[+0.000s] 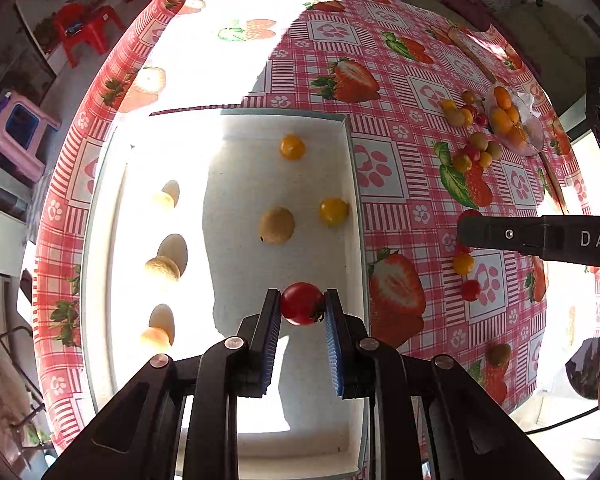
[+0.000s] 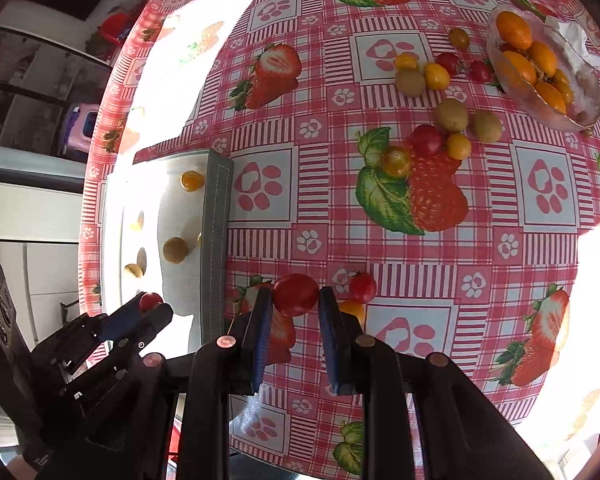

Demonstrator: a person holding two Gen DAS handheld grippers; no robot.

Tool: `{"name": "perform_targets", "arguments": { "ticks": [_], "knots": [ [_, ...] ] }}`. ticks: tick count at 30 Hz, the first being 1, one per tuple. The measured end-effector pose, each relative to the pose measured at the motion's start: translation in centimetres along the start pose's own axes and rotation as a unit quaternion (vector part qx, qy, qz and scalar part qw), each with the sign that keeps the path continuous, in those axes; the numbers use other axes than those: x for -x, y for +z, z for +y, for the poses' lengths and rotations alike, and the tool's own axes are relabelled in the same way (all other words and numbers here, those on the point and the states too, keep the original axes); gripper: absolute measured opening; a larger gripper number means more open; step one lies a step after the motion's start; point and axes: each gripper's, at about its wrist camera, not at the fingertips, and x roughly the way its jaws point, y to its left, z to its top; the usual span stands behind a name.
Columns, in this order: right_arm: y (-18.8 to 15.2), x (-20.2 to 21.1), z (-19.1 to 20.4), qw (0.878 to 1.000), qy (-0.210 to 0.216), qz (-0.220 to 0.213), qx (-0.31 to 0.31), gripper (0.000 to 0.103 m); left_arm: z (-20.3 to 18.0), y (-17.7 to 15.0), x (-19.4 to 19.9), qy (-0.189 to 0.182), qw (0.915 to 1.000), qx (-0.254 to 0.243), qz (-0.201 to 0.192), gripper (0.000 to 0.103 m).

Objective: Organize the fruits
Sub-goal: 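Carry both red cherry tomatoes over the white tray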

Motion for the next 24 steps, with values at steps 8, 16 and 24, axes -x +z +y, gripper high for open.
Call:
{"name": "perform_targets", "arguments": {
  "ticks": [8,16,24],
  "knots": [
    [-0.4,-2.8,7.1,0.997,0.007,0.029,0.066,0.026,5.3,-4.1,-0.4,0.024,0.9983,0.051,0.018,0.023],
    [-1.8,-7.1,11.1,0.992,-0.015,0.074,0.105,0.026,8.3,-6.0,-1.3,0.035,0.9956,0.082,0.028,0.023],
    [-2.0,-9.8,12.2,0.987,-0.046,0.095,0.118,0.026,8.9,-6.3,-1.9,0.034,0.995,0.088,0.031,0.023]
  ]
}}
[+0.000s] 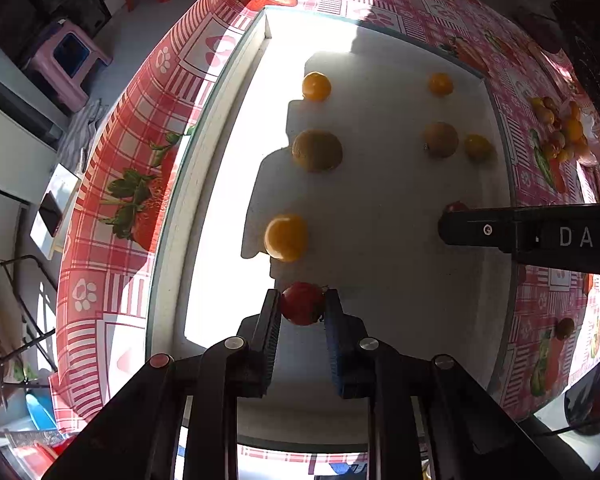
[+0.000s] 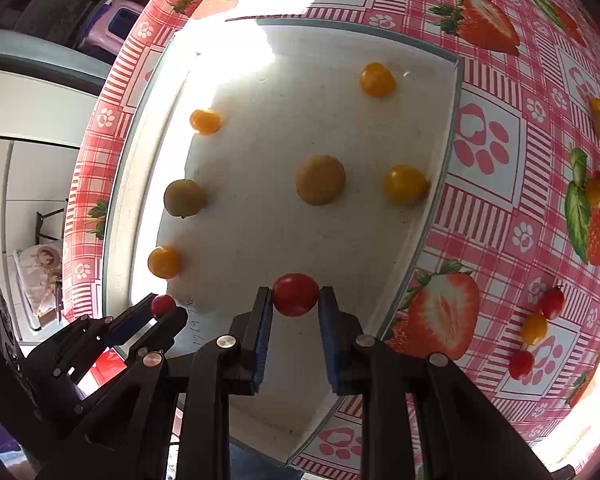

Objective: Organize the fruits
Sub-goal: 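Carry both red cherry tomatoes over the white tray, then open both tools to drop the red cherry tomatoes into the tray, then grasp a yellow cherry tomato with the left tool while the right tool grasps a kiwi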

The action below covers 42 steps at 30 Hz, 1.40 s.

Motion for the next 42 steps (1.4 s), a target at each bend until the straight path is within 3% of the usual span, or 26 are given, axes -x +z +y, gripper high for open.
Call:
{"name": "perform_targets", "arguments": {
  "ticks": [10,13,14,15,16,21,24,30,34,42],
  "knots": [
    [0.3,-1.4,1.0,1.0,-0.014,0.008,0.006,0.027,-0.6,0.5,-0.7,0.011,0.9999,-0.008,0.007,0.024],
    [0.2,-1.4,1.2,1.0,-0.001,0.014,0.003,0.033,-1.2,0.5,-0.7,0.02,0.9996,-0.02,0.009,0.024],
    [0.2,-1.3,1.2,1.0,-0.001,0.016,0.003,0.038,-1.4,0.5,-0.7,0.02,0.9994,-0.025,0.01,0.031],
    [0.4,-1.5,1.7,1.0,0.001,0.014,0.002,0.045,-1.7,0.4,-0.6,0.021,0.9993,-0.028,0.009,0.051],
    [0.4,-1.3,1.5,1.0,0.006,0.012,0.0,0.049,-1.8,0.4,-0.5,0.027,0.9992,-0.03,0.004,0.059],
    [0.6,0.6,1.5,1.0,0.023,-0.01,-0.003,0.072,-2.4,0.7,0.2,0.038,0.9983,-0.044,0.002,0.061],
    [0.4,2.1,1.0,0.999,0.03,-0.028,-0.012,0.077,-2.7,1.1,0.8,0.039,0.9979,-0.052,-0.001,0.061],
    [-1.1,5.5,-2.7,0.995,0.035,-0.068,-0.058,0.078,-5.0,2.8,2.6,0.034,0.9956,-0.085,-0.018,0.061],
    [-3.1,7.4,-7.0,0.991,0.014,-0.087,-0.101,0.078,-7.6,4.2,3.4,0.02,0.9916,-0.124,-0.033,0.061],
    [-9.5,8.4,-14.8,0.976,-0.033,-0.089,-0.196,0.078,-15.3,6.3,4.2,-0.027,0.9735,-0.223,-0.044,0.061]
  ]
}}
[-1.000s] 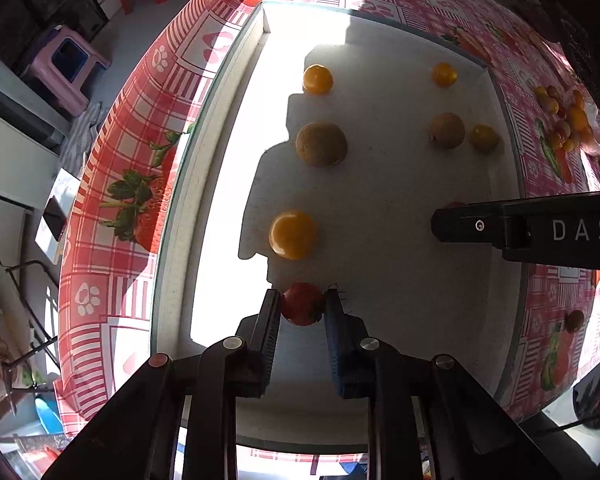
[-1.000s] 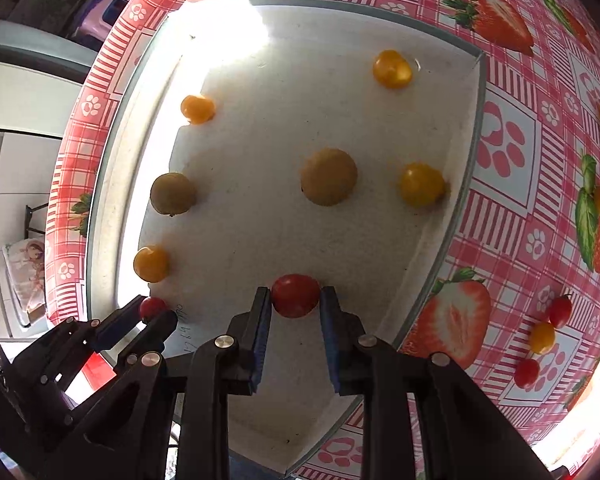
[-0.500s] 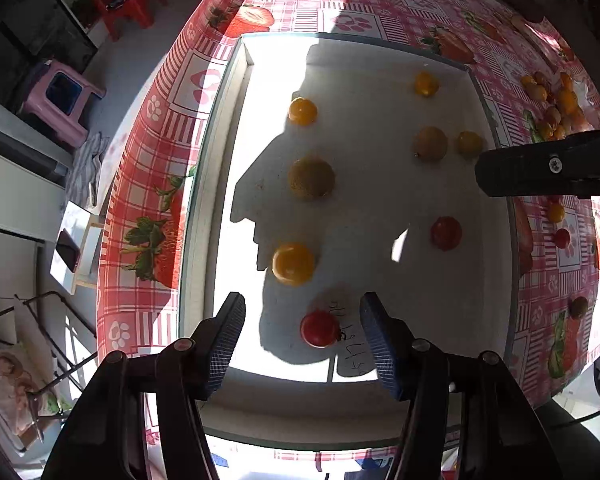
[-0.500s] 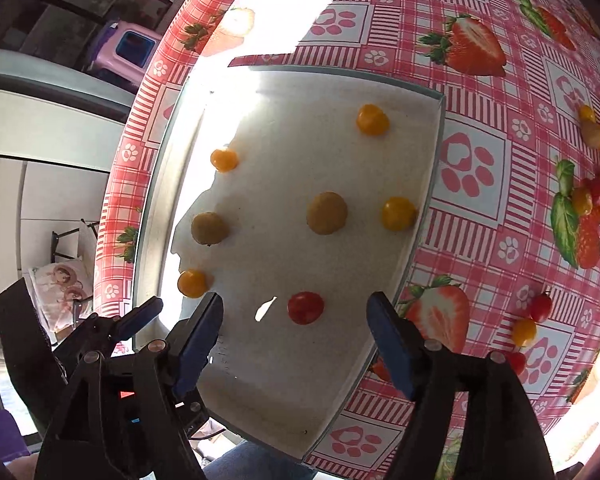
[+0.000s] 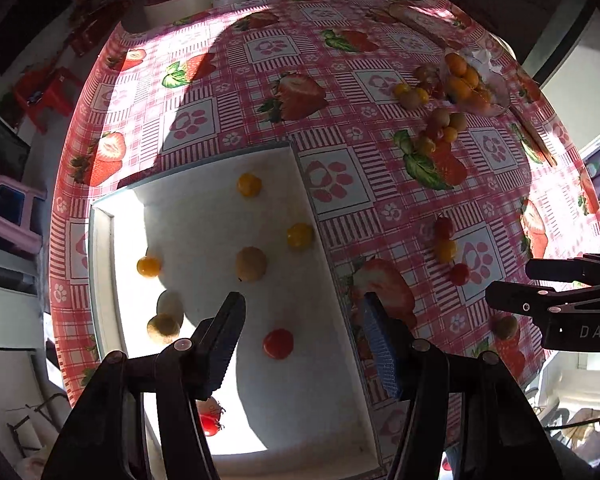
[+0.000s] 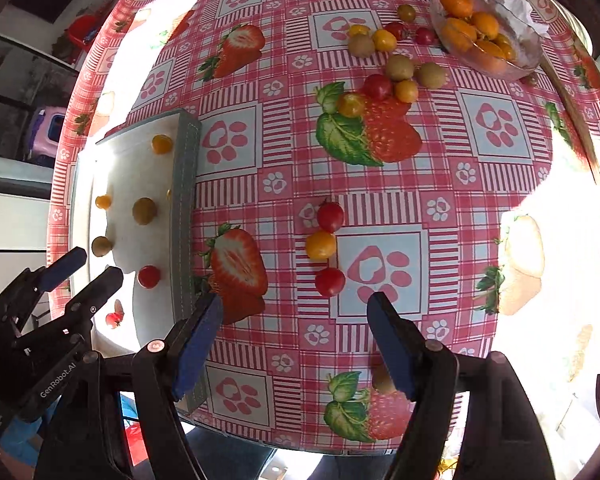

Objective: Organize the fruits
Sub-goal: 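Grasp a yellow cherry tomato with the left tool while the right tool grasps a kiwi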

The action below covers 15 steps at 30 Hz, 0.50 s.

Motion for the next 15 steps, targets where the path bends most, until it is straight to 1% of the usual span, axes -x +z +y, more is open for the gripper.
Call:
{"name": "perform_targets", "arguments": {
  "ticks": [4,8,11,15],
  "knots": [
    [-2.1,-0.4,-3.5,0.999,-0.01,0.01,-0.045,0.078,-3.3,1.9,-1.2,-0.032,0.9986,-0.039,0.016,0.061],
    [-3.5,-1.3,-5.3,0.997,-0.013,0.023,-0.069,0.078,-6.1,3.0,-3.4,-0.047,0.9957,-0.068,0.041,0.061],
    [-4.2,-1.9,-5.9,0.997,-0.012,0.03,-0.075,0.078,-7.4,3.3,-5.1,-0.061,0.9935,-0.073,0.062,0.061],
    [-5.0,-2.7,-6.2,0.997,-0.012,0.038,-0.07,0.078,-8.5,3.7,-7.1,-0.064,0.9919,-0.068,0.085,0.061]
  ]
}}
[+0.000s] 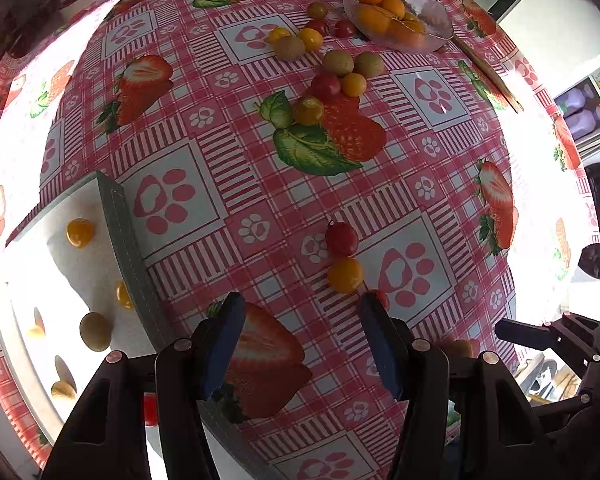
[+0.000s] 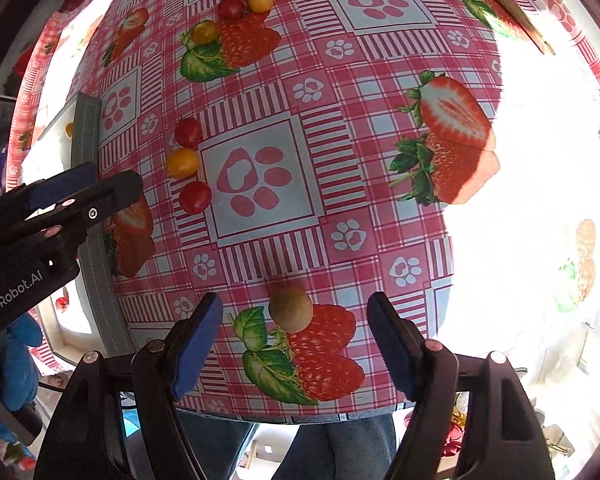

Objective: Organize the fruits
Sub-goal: 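Grasp a yellow cherry tomato with the left tool while the right tool grasps a kiwi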

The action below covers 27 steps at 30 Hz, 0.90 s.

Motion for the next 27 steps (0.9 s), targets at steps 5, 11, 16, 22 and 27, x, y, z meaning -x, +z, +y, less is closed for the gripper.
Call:
{"name": "perform_targets", "arguments": {
  "ticks": [5,11,16,22,27],
  "knots": [
    [-0.4,-0.9,-0.2,1.0,0.004,0.004,-0.001,0.078,-0.6,0.6,-1.2,-0.005,0.9999,0.012,0.009,0.061],
    [-1.0,-2.1,0.3,1.0,-0.001,0.007,0.0,0.078,-1.6,1.0,-1.9,0.0,0.9998,0.015,0.012,0.061],
    [-1.6,-2.0,1.3,0.999,-0.029,-0.002,0.022,0.068,-2.1,1.4,-2.2,0.007,0.9992,0.031,0.023,0.042],
    [-1.9,-1.8,1.9,0.998,-0.045,-0.008,0.034,0.037,-3.3,1.6,-2.5,0.016,0.9996,0.017,0.018,0.023],
    [-1.6,-1.5,1.1,0.999,-0.031,-0.007,0.014,0.028,-3.9,0.7,-2.1,-0.012,0.9999,0.01,0.007,0.023]
  ]
}}
